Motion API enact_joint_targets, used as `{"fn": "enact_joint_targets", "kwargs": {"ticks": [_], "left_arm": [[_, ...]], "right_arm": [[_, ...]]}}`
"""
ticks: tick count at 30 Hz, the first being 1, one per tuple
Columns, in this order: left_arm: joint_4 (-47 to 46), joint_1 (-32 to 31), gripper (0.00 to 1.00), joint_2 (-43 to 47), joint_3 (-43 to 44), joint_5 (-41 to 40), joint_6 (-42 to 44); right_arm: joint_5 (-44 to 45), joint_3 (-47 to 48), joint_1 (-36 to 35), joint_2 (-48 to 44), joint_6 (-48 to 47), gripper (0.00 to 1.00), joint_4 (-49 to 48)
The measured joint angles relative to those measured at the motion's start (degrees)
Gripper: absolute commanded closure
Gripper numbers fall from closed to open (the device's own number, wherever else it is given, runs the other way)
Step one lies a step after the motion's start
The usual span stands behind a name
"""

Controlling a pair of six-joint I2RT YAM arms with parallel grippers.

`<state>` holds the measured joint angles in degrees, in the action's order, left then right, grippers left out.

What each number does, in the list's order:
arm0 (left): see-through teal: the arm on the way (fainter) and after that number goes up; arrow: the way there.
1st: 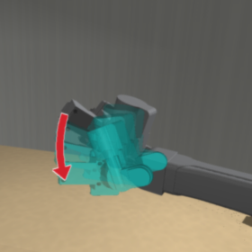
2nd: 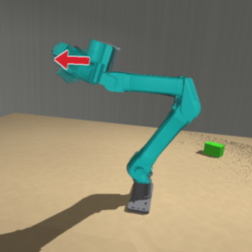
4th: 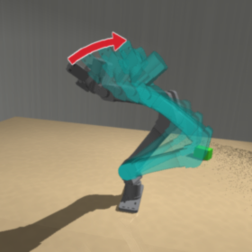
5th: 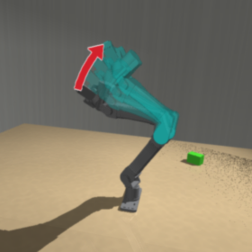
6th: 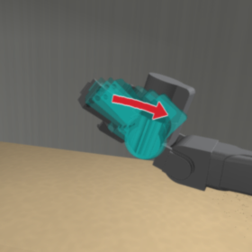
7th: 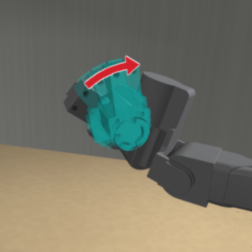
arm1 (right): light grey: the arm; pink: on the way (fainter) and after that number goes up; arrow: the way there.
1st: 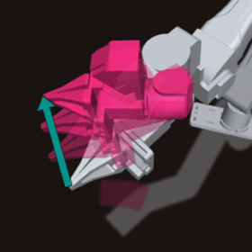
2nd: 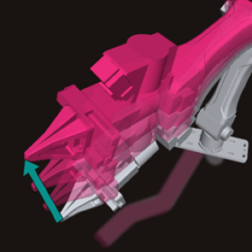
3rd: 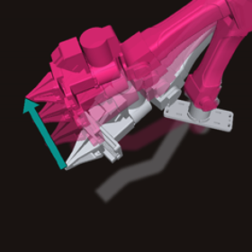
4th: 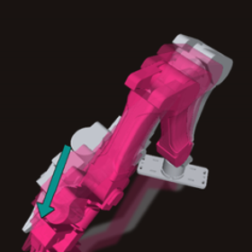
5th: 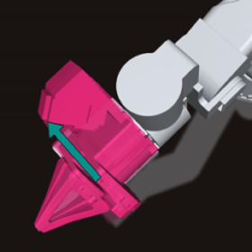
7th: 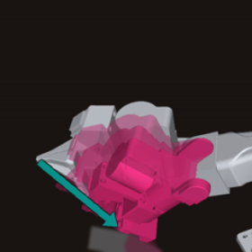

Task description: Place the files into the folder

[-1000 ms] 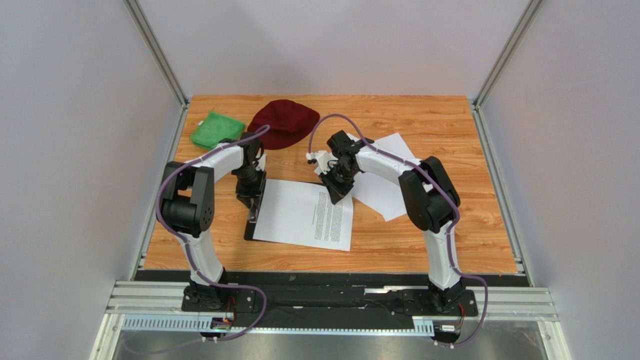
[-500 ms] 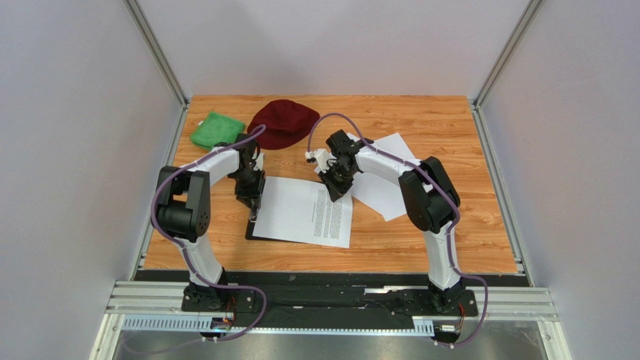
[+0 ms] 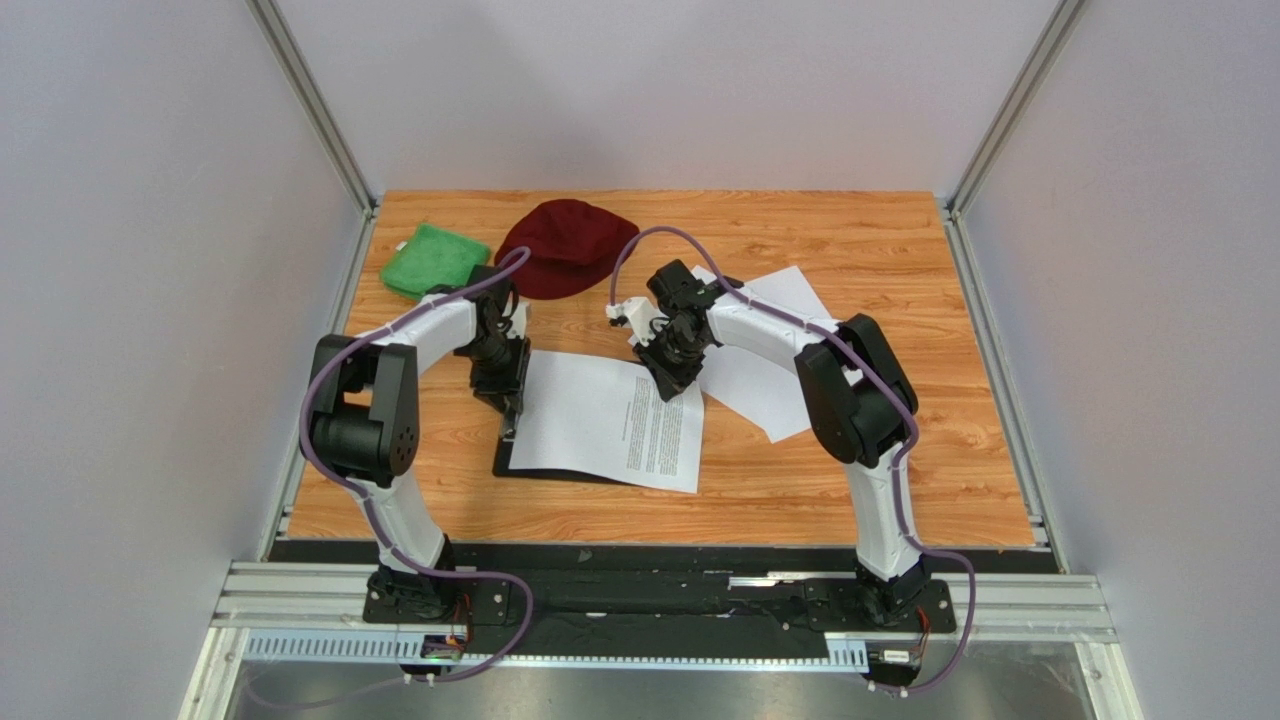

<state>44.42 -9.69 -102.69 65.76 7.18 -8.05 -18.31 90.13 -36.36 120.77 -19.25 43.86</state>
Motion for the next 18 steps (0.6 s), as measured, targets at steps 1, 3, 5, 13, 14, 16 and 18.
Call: {"fn": "enact_joint_targets", "kwargs": {"ticks": [1, 3, 5, 13, 14, 16, 18], "left_arm": [[-0.3, 0.4, 1.0, 0.2, -0.3, 0.3, 0.2], [-0.7, 1.2, 1.0, 0.6, -1.0, 1.7, 0.5], [-0.9, 2.3, 1.0, 0.7, -1.1, 3.3, 0.9], [-1.1, 3.5, 1.0, 0.7, -1.1, 4.8, 2.3], [-1.1, 3.5, 1.0, 0.7, -1.1, 4.9, 2.3], [-1.3, 3.8, 1.0, 0.7, -1.1, 5.2, 2.4], [-1.5, 4.1, 1.0, 0.7, -1.3, 5.8, 2.5]], "right_arm": [[0.4, 0.0, 0.0, 0.0, 0.0, 1.0, 0.0], [1.1, -0.1, -0.1, -0.1, 0.0, 1.0, -0.1], [1.8, -0.2, -0.3, -0.2, 0.0, 1.0, -0.5], [4.5, -0.3, -1.4, -0.3, -0.1, 1.0, -1.4], [4.8, -0.3, -1.5, -0.3, -0.1, 1.0, -1.4], [5.5, -0.3, -1.6, -0.3, -0.1, 1.0, -1.6], [6.4, -0.3, -1.6, -0.3, -0.1, 1.0, -1.7]]}}
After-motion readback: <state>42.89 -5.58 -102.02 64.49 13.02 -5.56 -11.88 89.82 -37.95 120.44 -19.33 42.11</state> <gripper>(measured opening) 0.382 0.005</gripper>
